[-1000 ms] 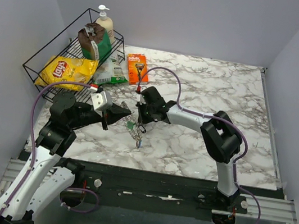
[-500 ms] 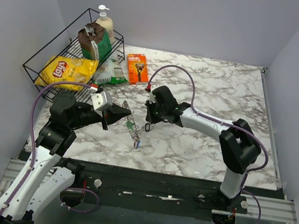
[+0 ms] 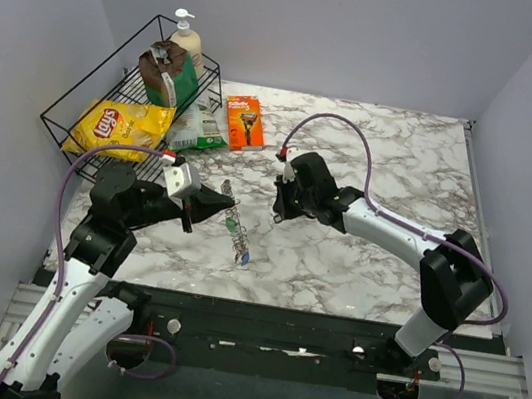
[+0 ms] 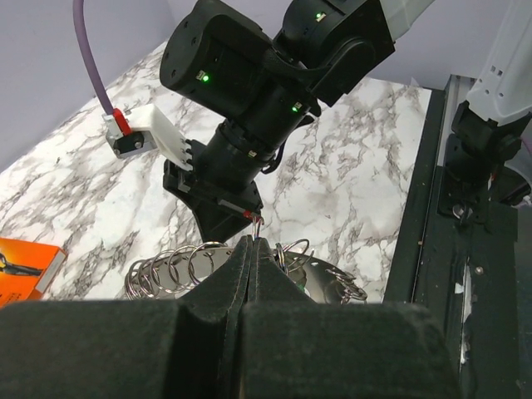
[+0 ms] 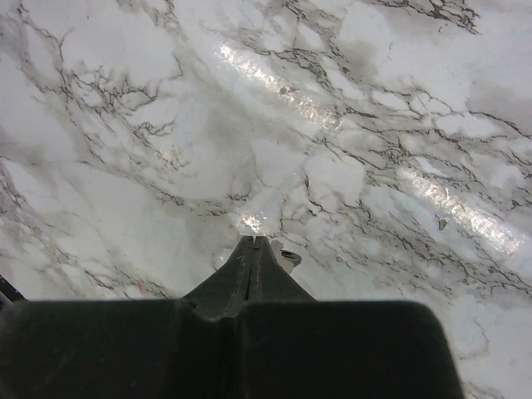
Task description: Put the keys on the keyring
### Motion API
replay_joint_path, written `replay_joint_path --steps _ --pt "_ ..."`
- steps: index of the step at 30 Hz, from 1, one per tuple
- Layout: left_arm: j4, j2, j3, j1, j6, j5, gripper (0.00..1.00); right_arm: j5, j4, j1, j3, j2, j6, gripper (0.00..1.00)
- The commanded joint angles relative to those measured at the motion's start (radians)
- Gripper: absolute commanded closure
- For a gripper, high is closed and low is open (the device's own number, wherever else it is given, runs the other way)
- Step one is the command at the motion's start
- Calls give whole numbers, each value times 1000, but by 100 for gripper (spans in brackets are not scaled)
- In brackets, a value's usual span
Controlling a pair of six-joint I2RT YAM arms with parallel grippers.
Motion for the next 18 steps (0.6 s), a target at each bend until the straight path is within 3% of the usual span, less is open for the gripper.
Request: replay_joint_path --steps 1,18 --pt "46 5 3 5 6 53 100 17 16 -9 -38 -26 -9 100" --pt "8 54 26 5 44 132 100 -64 22 -31 -73 -258 -110 99"
